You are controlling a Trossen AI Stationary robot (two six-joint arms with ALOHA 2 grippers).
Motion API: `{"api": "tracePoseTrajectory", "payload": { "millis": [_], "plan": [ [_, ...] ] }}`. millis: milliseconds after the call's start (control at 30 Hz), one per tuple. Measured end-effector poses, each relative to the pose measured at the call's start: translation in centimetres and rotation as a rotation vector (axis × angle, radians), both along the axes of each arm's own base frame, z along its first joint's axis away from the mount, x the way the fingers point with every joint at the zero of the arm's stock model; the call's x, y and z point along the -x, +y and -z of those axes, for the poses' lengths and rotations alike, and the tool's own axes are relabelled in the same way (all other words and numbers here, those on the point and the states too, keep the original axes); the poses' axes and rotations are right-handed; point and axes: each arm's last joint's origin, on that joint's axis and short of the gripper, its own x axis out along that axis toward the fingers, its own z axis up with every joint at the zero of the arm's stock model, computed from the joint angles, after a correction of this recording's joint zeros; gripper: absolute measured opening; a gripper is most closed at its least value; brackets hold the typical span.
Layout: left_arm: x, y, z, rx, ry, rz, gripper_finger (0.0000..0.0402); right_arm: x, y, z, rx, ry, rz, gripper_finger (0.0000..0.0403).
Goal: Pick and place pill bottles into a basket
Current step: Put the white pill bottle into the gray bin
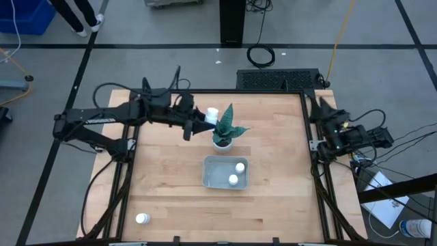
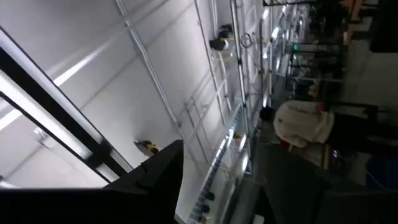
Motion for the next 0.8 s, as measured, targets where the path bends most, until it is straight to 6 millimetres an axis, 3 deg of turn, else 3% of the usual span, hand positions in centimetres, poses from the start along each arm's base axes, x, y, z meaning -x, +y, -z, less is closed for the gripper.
{"api": "tracePoseTrajectory", "payload": {
  "millis": [233,567,800],
  "plan": [
    [-1.7,-0.9,0.5,0.014,-0.037,0.042,0.0189,-3.6,1.2,1.5,0.089,0.185,-0.265,0.0196],
    [-3.2,-1.0,1.4,0.053,-0.048,0.088,0.0189,-8.4,2.6,-5.7,0.247,0.343,-0.341,0.02],
    [-4.2,-1.1,1.6,0.096,-0.097,0.125,0.0189,-13.7,3.2,-8.4,0.283,0.605,-0.44,0.0264]
  ]
}}
